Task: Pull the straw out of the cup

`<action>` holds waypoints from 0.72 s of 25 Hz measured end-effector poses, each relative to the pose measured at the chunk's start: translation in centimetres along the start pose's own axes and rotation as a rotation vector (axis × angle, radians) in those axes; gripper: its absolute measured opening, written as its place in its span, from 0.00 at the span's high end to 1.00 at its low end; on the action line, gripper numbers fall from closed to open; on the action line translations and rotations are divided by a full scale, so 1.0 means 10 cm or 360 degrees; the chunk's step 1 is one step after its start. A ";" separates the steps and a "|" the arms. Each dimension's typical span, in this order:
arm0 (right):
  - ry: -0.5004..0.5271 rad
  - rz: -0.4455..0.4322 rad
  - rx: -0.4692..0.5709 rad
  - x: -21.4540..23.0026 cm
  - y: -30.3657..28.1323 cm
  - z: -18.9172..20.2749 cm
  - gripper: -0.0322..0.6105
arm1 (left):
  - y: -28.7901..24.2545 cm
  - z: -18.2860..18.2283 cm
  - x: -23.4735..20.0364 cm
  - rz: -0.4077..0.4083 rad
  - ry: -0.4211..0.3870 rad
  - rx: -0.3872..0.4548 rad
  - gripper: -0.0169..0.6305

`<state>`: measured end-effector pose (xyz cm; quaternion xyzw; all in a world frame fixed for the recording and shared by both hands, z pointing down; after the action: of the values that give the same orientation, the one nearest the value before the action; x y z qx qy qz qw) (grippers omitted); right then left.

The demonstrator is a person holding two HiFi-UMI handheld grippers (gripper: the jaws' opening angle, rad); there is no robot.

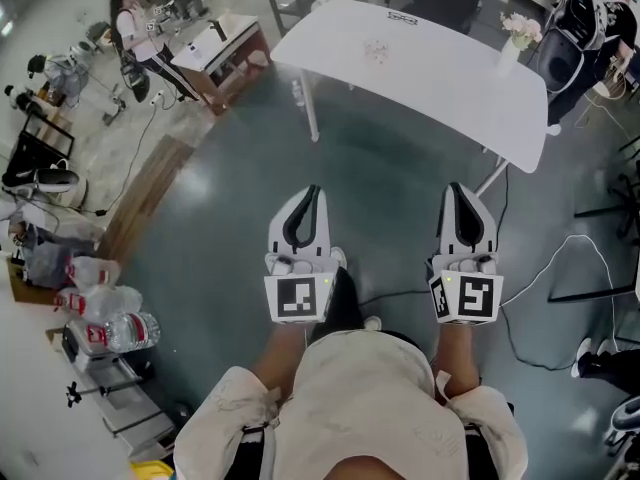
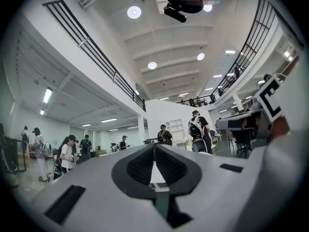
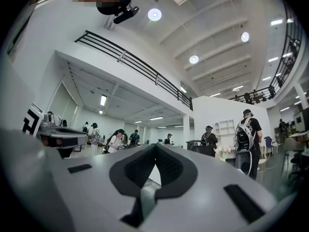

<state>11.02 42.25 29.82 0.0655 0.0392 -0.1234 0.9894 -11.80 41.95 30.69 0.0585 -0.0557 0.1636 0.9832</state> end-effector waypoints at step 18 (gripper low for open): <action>-0.0084 0.0029 -0.0135 0.12 -1.58 0.42 0.95 | -1.39 0.56 -0.72 0.0049 0.0073 -0.0164 0.95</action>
<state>8.52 26.17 32.00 0.0206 0.0179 -0.1142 0.9931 -14.49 25.86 33.94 0.0032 -0.0423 0.1769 0.9833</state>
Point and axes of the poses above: the fingertips, and each gripper's own axes: y backward along the fingers, x to its right, z out of its underside, the point moved 4 cm from there along y, backward along the fingers
